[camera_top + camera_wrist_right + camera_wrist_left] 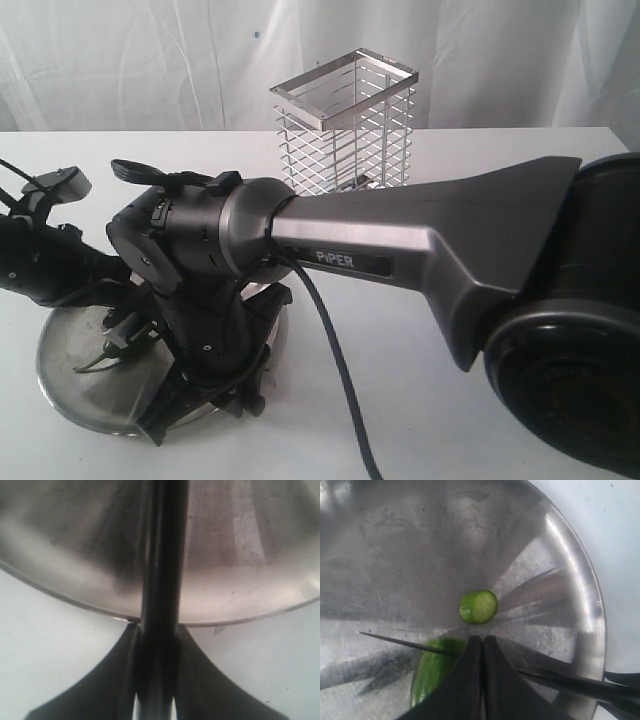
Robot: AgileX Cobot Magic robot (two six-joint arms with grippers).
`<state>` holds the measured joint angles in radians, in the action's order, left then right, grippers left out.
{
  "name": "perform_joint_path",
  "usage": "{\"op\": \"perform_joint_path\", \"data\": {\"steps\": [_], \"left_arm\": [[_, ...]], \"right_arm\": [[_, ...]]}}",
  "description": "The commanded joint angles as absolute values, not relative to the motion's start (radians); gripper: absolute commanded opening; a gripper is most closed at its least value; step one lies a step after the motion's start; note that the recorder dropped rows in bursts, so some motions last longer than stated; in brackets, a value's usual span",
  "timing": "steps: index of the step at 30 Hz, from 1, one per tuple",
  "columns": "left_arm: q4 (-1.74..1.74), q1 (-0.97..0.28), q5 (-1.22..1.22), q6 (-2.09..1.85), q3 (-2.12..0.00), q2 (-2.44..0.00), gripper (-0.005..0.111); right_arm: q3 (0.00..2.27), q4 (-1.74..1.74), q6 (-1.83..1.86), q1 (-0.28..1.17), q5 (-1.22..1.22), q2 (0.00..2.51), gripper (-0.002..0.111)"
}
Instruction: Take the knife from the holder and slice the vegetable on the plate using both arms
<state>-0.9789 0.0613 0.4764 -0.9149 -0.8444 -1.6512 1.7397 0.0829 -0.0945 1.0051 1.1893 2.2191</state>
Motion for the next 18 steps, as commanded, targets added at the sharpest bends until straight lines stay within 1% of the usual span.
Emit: {"op": "perform_joint_path", "data": {"steps": [1, 10, 13, 18], "left_arm": [[-1.009, 0.058, 0.517, -0.940, -0.861, -1.651, 0.000], [-0.963, 0.058, 0.528, -0.935, -0.886, -1.665, 0.000], [-0.956, 0.054, 0.491, -0.938, -0.884, -1.722, 0.000], [-0.920, 0.019, 0.407, -0.937, -0.884, -1.887, 0.000]], "right_arm": [[1.744, 0.078, -0.092, 0.997, 1.182, 2.213, 0.000], [1.744, 0.080, -0.084, 0.997, 1.180, 2.213, 0.000], [1.744, 0.080, -0.084, 0.997, 1.176, 2.213, 0.000], [1.744, 0.080, -0.082, 0.997, 1.176, 2.213, 0.000]]}}
